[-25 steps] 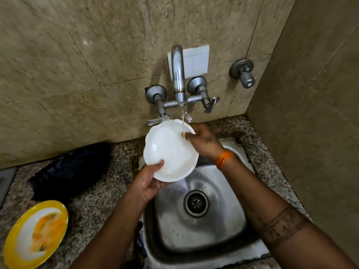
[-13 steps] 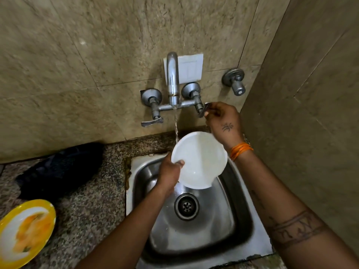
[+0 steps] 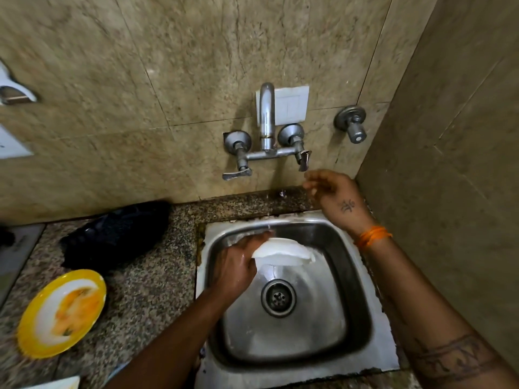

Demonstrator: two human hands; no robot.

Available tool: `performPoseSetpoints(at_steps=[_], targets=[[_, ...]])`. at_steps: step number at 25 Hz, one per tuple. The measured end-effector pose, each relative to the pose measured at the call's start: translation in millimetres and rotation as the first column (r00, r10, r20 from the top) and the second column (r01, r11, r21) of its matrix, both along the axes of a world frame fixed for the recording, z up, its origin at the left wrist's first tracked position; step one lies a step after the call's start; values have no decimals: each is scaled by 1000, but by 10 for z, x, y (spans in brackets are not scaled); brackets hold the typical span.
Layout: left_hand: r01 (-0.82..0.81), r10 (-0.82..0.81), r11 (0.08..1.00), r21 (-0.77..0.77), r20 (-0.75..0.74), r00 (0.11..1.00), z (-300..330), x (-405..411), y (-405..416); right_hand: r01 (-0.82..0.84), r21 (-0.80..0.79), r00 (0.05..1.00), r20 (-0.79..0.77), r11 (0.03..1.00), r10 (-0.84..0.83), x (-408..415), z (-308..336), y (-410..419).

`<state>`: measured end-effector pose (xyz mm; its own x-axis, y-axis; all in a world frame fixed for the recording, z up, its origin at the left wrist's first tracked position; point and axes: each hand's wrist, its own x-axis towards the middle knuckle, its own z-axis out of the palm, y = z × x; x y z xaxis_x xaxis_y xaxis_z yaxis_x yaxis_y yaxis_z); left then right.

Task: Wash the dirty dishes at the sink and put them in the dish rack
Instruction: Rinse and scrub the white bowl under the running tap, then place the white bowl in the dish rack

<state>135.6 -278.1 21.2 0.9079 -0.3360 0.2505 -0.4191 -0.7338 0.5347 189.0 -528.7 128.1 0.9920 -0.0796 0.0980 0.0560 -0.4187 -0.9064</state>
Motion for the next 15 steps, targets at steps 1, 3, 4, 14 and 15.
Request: performPoseSetpoints(at_steps=[1,3,4,14,15], targets=[[-5,4,1000,10,9,1000,34,-27,-3,-80,58,993,-87,995,85,-110,-50,-45],[-14,13,1000,12,16,1000,91,-40,-20,-309,-54,934,-207,949,292,-401,-221,-151],[-16,16,1000,11,26,1000,116,-56,-32,-430,-124,885,-252,894,391,-548,-350,-194],[-13,36,996,-90,255,966,548,-295,-121,8,-423,946,298,906,131,-1008,-612,-73],[-19,42,994,-103,233,972,555,-309,-94,18,-427,949,291,904,118,-1024,-595,-77]])
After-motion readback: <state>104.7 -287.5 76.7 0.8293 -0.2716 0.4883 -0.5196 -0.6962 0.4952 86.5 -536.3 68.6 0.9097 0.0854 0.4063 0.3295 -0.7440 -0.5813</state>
